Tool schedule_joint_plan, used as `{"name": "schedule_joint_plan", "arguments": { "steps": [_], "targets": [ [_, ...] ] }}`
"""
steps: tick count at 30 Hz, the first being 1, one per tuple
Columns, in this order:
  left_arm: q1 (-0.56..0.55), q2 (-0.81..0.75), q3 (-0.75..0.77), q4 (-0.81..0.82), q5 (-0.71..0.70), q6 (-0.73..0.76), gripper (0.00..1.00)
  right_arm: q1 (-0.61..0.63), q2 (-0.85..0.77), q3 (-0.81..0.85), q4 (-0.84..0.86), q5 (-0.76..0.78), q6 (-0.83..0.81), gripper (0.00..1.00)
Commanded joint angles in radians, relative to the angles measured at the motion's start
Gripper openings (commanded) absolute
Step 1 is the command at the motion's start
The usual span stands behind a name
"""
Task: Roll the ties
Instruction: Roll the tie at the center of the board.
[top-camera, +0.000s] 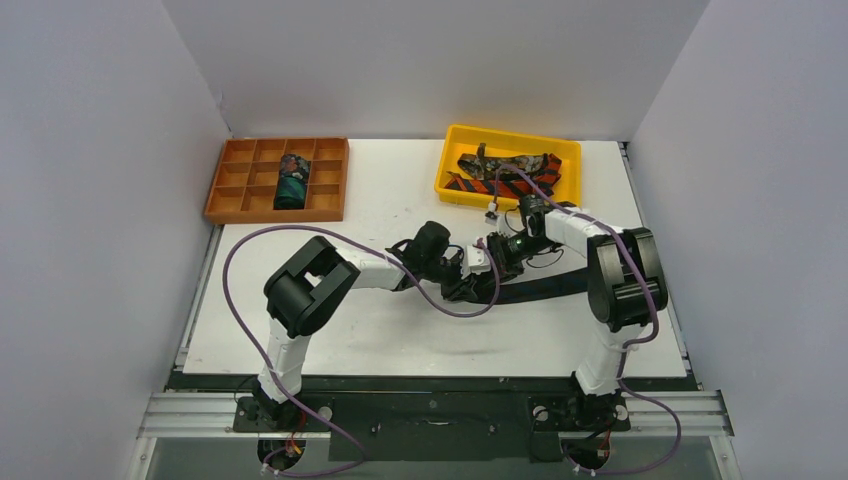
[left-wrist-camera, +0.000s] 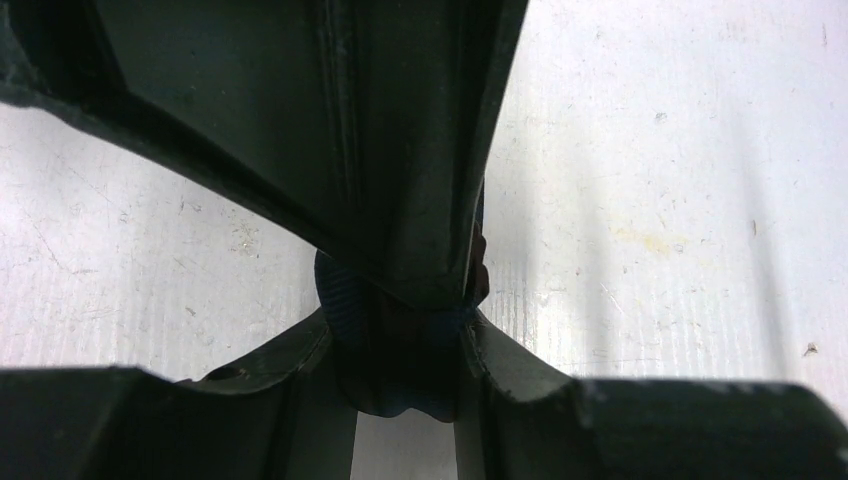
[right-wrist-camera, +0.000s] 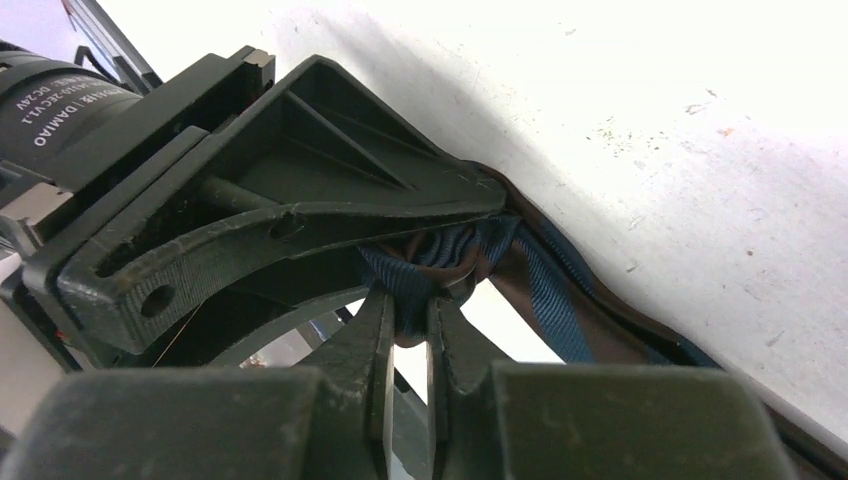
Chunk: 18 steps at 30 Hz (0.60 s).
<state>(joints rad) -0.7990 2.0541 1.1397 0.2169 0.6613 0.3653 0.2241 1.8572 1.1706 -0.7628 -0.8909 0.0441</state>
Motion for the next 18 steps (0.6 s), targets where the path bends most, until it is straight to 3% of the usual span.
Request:
{"name": "schedule_joint_plan", "arguments": {
  "steps": [1,2,5,7,11,18],
  "targets": [
    [0.003,0.055,-0.048,-0.182,-0.065,0.025,0.18,-0.037,0.047,-0.005,0.023,0.083,-0.029,0.0],
    [0.007,0.043,-0.054,-0.171,-0.056,0.021,0.29,-0.051,0.055,-0.007,0.017,0.091,-0.035,0.0],
    [0.02,0.014,-0.087,-0.093,-0.03,-0.005,0.49,-0.084,0.091,-0.012,-0.02,0.124,-0.077,0.0],
    [0.028,-0.015,-0.115,-0.016,-0.018,-0.039,0.56,-0.096,0.109,-0.016,-0.031,0.143,-0.096,0.0],
    [0.028,-0.072,-0.17,0.133,-0.017,-0.087,0.64,-0.118,0.158,-0.02,-0.037,0.172,-0.11,0.0],
    [0.014,-0.066,-0.166,0.254,-0.041,-0.163,0.67,-0.105,0.181,-0.029,0.01,0.154,-0.08,0.0]
  ]
}}
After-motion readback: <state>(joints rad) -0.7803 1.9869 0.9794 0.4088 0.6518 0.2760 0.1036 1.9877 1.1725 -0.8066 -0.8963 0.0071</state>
